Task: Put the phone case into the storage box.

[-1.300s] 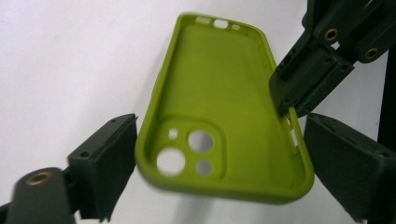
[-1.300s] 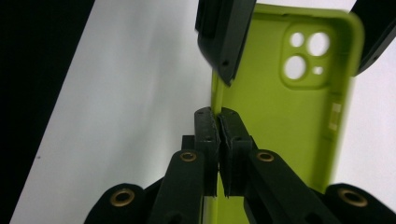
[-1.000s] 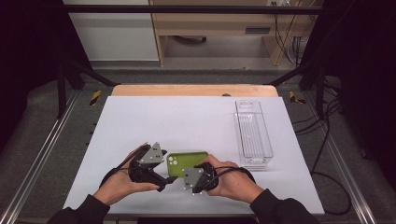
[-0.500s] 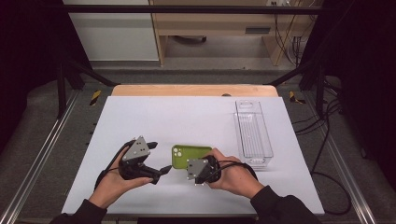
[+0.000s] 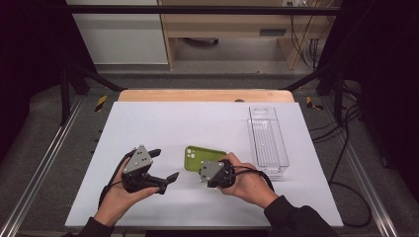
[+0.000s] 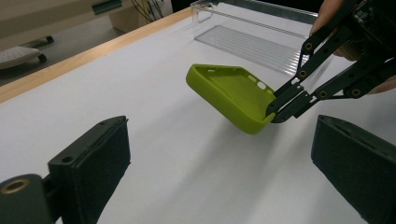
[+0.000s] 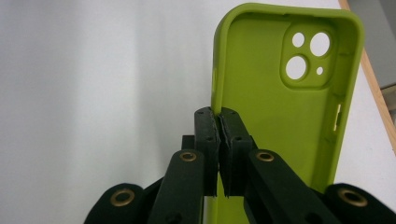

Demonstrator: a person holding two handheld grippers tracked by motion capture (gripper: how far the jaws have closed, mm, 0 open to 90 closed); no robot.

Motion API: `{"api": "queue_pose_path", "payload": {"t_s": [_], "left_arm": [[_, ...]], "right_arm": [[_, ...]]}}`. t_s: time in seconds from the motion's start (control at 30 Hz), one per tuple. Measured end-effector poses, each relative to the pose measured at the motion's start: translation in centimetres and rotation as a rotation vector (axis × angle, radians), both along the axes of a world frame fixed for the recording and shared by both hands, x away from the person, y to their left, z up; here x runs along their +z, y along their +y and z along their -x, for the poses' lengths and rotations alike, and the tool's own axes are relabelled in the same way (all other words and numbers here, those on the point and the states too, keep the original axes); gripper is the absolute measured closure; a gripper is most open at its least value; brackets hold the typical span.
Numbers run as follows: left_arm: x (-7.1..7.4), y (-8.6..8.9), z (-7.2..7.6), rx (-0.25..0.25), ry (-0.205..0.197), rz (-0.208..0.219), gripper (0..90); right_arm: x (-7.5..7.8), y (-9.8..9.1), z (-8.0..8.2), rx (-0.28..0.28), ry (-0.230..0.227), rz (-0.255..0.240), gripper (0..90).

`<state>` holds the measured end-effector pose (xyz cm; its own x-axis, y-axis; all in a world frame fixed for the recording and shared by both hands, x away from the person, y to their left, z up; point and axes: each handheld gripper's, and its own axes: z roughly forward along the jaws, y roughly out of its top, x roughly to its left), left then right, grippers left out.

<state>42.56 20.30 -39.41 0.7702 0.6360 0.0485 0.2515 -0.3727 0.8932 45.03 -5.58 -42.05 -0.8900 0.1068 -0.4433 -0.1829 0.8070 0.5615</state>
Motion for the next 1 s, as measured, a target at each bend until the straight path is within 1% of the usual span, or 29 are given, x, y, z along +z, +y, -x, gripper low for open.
{"api": "queue_pose_path", "payload": {"t_s": [0.07, 0.13, 0.33, 0.43, 0.57, 0.67, 0.73, 0.9, 1.0], "left_arm": [[-0.1, 0.1, 0.1, 0.011, -0.002, 0.007, 3.8], [-0.3, 0.2, 0.1, 0.025, 0.002, 0.018, 3.7], [-0.9, 0.6, 0.3, 0.059, -0.003, 0.03, 3.4], [-1.2, 0.7, 0.4, 0.077, -0.014, 0.033, 3.4], [-1.6, 0.9, 0.5, 0.109, -0.025, 0.059, 3.4], [-1.9, 1.0, 0.5, 0.132, -0.033, 0.072, 3.3], [-2.1, 1.1, 0.5, 0.145, -0.041, 0.072, 3.3], [-2.6, 1.3, 0.6, 0.178, -0.057, 0.1, 3.3], [-2.9, 1.4, 0.6, 0.194, -0.072, 0.108, 3.3]], "right_arm": [[0.0, -0.1, -0.2, -0.004, -0.001, -0.008, 87.3], [0.0, -0.1, -0.3, -0.02, 0.004, -0.018, 87.3], [0.2, -0.4, -0.7, -0.047, 0.001, -0.047, 87.3], [0.2, -0.5, -0.9, -0.065, 0.005, -0.064, 87.3], [0.3, -0.6, -1.2, -0.081, 0.006, -0.084, 87.3], [0.3, -0.6, -1.4, -0.089, 0.006, -0.094, 87.3], [0.2, -0.6, -1.5, -0.094, 0.007, -0.101, 87.3], [0.2, -0.6, -1.7, -0.109, 0.013, -0.12, 87.3], [0.3, -0.7, -1.9, -0.118, 0.012, -0.131, 87.3]]}}
